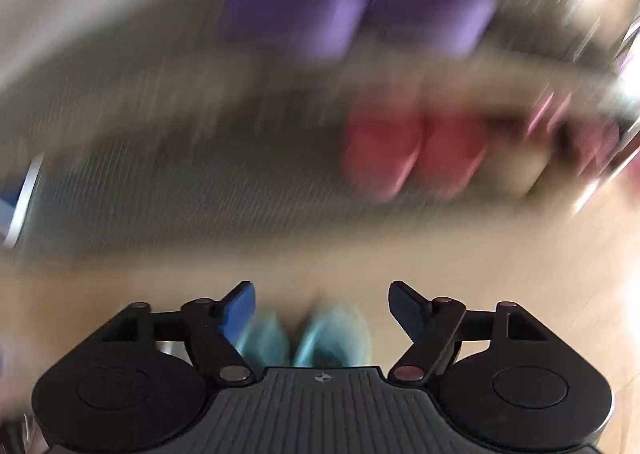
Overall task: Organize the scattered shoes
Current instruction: 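Move the right tool down to the black-teal sneaker pair on the floor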
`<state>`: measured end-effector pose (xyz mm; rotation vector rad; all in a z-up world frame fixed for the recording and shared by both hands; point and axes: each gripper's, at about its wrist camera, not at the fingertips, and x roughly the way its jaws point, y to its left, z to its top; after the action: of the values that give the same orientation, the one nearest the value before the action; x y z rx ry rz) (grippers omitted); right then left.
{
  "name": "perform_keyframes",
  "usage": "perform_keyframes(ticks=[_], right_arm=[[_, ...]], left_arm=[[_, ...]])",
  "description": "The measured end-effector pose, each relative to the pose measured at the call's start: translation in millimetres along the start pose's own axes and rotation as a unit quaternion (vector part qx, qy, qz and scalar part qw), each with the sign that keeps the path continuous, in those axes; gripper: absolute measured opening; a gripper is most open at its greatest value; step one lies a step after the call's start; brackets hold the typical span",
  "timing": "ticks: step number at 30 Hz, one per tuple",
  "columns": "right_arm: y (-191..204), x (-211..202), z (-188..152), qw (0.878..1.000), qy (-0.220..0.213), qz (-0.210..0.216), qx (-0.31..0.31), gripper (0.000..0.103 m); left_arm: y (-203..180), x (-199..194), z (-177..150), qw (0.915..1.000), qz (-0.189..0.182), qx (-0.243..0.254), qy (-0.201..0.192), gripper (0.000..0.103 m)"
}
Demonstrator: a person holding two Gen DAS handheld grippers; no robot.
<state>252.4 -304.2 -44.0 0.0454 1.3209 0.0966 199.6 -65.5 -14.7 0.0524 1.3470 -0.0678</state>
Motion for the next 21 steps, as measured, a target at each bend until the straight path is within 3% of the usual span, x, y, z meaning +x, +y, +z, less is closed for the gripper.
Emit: perform_keyframes(ticks=[3, 11, 16, 21], right_arm=[[5, 42, -20, 0.999, 0.046, 0.000, 0.008, 0.072], [10, 102, -4, 0.998, 0.070, 0.009, -0.004, 0.066], [17, 140, -4, 0.995, 0.099, -0.015, -0.027, 0.065], [18, 167, -11, 0.995, 0.092, -0.010, -0.028, 0.063]], left_arm=[[-1, -6, -2, 0.9999, -0.008, 0.007, -0.007, 0.096], [5, 10, -1, 0.9999, 0.005, 0.002, 0.016, 0.096], [6, 15, 1, 0.9997, 0.006, 0.004, 0.023, 0.096], [6, 20, 2, 0.9995, 0.007, 0.001, 0.030, 0.096]])
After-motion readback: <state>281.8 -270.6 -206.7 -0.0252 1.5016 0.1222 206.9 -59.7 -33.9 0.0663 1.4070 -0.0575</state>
